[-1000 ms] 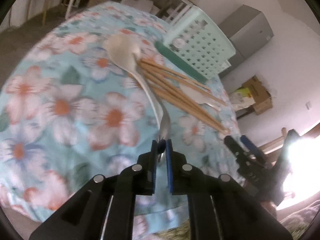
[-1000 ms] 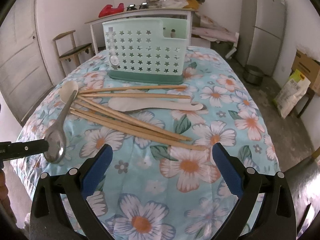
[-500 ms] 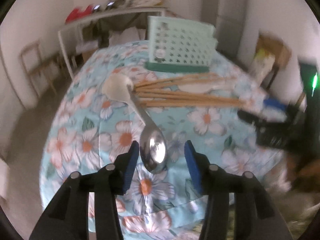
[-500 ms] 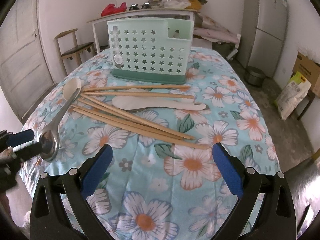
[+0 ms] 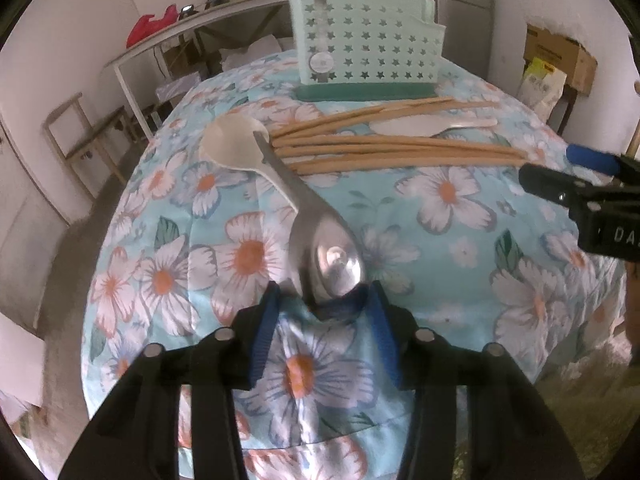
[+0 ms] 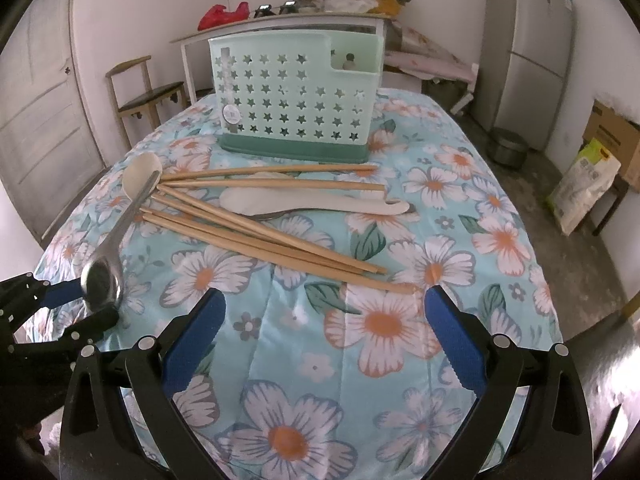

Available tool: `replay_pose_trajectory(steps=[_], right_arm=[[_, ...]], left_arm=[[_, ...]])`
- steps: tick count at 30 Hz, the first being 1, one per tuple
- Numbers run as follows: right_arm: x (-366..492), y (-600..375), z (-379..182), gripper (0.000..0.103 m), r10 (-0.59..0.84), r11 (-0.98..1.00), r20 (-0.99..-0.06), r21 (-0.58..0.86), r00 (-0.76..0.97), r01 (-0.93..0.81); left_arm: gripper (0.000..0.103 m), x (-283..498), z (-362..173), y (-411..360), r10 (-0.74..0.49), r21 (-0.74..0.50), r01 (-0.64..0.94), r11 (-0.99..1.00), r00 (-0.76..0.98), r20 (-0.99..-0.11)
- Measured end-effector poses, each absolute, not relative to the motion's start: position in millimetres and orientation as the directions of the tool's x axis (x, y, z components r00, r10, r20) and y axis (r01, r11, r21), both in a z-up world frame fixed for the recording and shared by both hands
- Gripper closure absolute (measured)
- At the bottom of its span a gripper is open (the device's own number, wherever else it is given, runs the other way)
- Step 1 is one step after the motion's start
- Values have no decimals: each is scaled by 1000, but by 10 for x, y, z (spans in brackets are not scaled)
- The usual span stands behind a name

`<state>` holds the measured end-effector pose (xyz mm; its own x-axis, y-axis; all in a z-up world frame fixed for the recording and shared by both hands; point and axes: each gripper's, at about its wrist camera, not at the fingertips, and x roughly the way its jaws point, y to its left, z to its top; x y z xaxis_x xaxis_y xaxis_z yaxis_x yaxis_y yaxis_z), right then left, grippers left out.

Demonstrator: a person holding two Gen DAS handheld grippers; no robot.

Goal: Organize utensils

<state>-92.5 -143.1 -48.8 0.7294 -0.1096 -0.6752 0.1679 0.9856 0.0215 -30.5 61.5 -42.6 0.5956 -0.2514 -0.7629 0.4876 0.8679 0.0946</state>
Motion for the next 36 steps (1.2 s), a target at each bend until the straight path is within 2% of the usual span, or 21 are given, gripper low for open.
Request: replay_pose_trajectory(steps=[2, 4, 8, 13, 15, 19, 24, 26, 31, 36], right_arm=[[-925, -1432, -490, 8, -109, 986, -676, 22, 729, 168], [-927, -1432, -488, 8, -109, 985, -677, 23, 728, 169], [-932, -1436, -484, 8, -110, 985, -677, 25, 728, 171], [-941, -1426, -481, 8, -108, 986, -678, 20, 727, 165], [-940, -1415, -482, 8, -109, 986, -677, 17, 728, 165], [-941, -1412, -483, 8, -109, 986, -678, 18, 727, 165], [-939, -1403, -483, 8, -109, 986, -679, 19, 726, 166], [-940, -1402, -483, 8, -110, 986, -679, 18, 726, 166], [-942, -1409, -482, 8, -105, 985, -678, 29, 727, 169], [-902, -1455, -529, 8, -40, 983, -695, 100, 718, 151]], left_arm=[[75, -297, -412, 663, -264, 64, 474, 878, 592, -762], [78, -285, -383, 755, -291, 6, 452, 892, 583, -758], [89, -246, -325, 989, -368, -142, 402, 904, 567, -737], [94, -184, -284, 1292, -502, -372, 339, 864, 532, -682], [94, -177, -273, 1351, -517, -406, 320, 856, 538, -666], [98, -241, -168, 1244, -494, -325, 377, 867, 566, -660], [98, -435, -126, 768, -421, -30, 559, 829, 587, -691], [97, -530, -153, 604, -429, 26, 616, 787, 577, -695], [95, -549, -234, 461, -465, -27, 653, 757, 509, -724], [83, -425, -154, 669, -520, -168, 595, 786, 490, -699]])
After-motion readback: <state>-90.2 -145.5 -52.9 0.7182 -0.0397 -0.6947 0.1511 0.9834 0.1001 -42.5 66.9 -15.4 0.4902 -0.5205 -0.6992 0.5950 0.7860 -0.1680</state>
